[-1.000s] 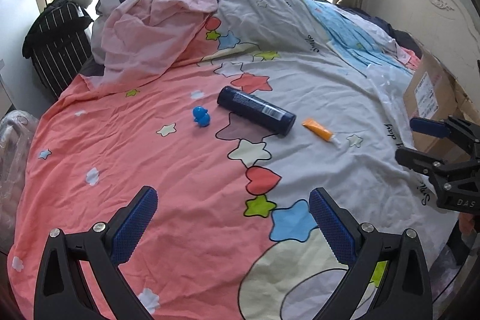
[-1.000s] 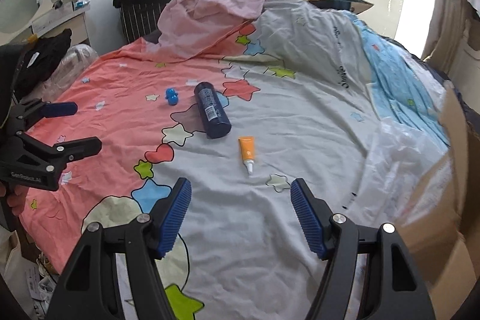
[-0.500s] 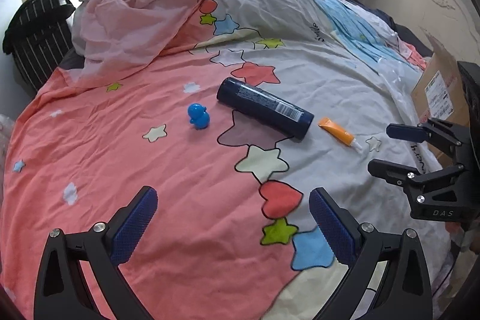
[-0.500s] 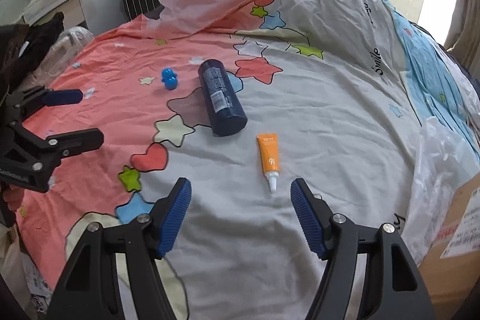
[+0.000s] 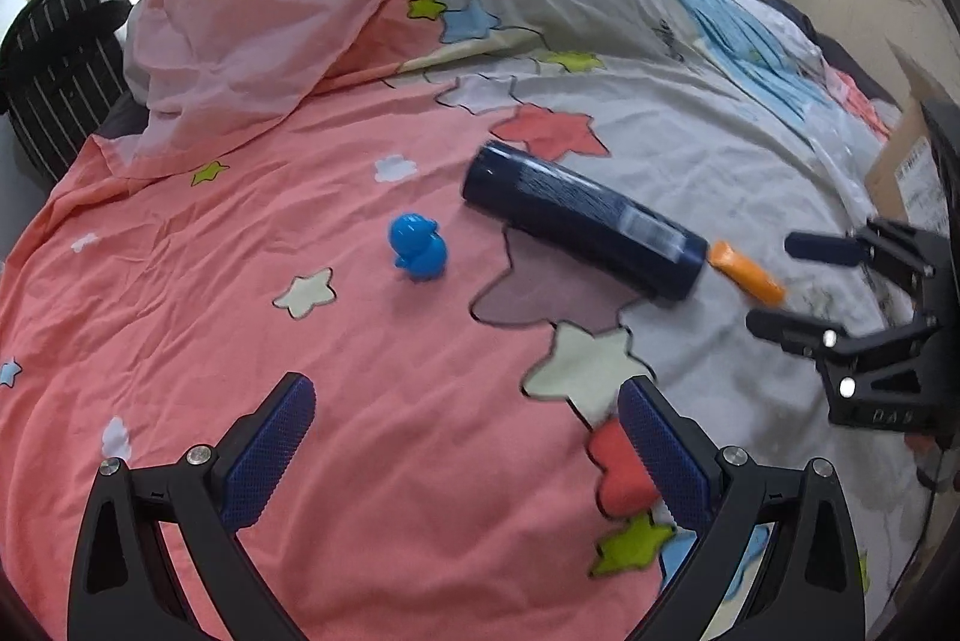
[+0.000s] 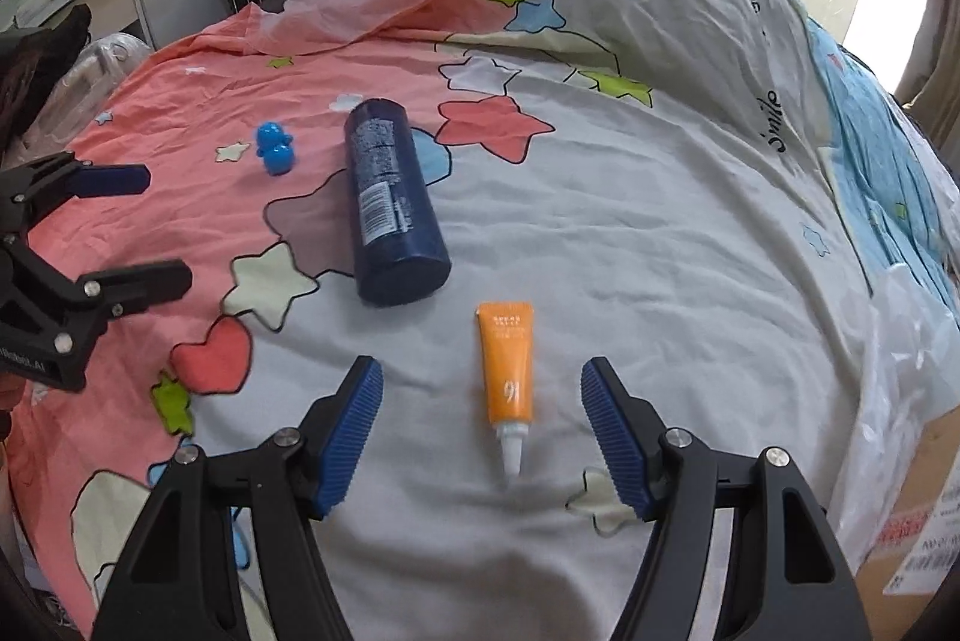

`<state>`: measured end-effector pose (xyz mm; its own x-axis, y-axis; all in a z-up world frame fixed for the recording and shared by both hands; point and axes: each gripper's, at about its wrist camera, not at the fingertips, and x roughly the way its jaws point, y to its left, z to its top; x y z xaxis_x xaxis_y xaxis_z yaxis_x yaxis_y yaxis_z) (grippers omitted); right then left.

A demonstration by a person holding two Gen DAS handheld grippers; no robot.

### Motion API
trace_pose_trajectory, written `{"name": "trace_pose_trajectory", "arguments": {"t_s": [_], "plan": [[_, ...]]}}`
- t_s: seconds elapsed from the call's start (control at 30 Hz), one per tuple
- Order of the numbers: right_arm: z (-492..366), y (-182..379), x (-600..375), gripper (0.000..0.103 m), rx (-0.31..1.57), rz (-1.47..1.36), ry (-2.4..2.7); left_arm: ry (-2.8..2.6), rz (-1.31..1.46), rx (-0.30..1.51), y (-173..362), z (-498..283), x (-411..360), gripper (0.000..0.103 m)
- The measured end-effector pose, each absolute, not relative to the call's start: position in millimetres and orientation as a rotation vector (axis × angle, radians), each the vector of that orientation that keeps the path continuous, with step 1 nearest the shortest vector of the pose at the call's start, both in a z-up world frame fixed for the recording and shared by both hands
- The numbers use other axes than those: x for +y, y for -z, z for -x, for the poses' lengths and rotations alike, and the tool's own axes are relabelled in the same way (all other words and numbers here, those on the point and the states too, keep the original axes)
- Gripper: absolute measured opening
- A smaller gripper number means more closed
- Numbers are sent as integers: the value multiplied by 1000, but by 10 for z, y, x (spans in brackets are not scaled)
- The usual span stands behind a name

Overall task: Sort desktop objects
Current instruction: 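Withdraw both grippers from the box back toward the remaining bed objects, then grasp the blue toy figure with the left gripper while the right grasps the orange tube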

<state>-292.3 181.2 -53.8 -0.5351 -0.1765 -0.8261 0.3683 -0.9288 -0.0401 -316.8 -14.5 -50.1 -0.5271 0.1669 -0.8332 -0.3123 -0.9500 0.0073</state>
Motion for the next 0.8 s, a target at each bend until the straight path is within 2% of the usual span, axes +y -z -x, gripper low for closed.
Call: {"name": "trace_pose_trajectory", "arguments": {"t_s": [0.8], "plan": [[3170,641,1988,65,246,-1334,2452,-2643,1312,389,776,3863,-96,103]]}}
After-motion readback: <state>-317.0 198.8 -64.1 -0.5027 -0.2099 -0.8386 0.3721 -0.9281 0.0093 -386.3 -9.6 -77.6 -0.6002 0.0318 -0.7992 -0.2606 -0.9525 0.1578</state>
